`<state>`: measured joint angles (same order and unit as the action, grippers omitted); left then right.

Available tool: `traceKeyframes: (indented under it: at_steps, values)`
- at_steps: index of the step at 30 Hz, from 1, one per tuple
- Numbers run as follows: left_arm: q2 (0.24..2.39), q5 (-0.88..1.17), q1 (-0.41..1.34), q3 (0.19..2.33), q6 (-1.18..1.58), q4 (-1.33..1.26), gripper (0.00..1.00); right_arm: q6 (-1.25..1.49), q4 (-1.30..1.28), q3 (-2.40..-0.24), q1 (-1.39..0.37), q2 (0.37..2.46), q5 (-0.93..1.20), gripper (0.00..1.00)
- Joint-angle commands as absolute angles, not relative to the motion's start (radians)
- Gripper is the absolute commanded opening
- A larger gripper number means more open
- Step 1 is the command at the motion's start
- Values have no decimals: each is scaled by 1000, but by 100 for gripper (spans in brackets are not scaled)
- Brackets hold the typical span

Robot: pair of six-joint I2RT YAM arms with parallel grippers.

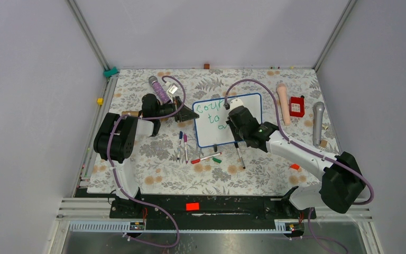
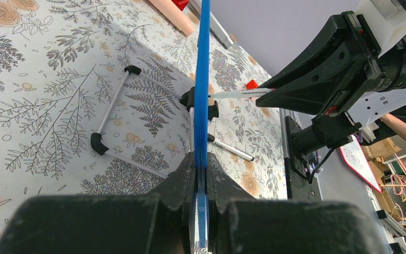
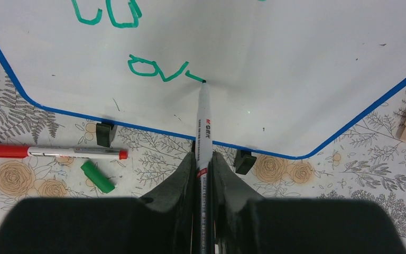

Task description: Write a sentence on the whiteboard

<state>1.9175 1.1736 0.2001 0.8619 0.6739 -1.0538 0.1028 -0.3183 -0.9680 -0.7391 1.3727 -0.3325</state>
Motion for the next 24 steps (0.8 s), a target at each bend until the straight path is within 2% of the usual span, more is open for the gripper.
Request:
traceKeyframes:
  at_steps: [1,24]
  values:
    - [1915,1255,219,873,649,-1073,0,100,-282,-1020,-732,1398,-394,0]
    - [1926,1266,218,899,651,-1055,0,72,-214,-1010,-731,1386,-394,0]
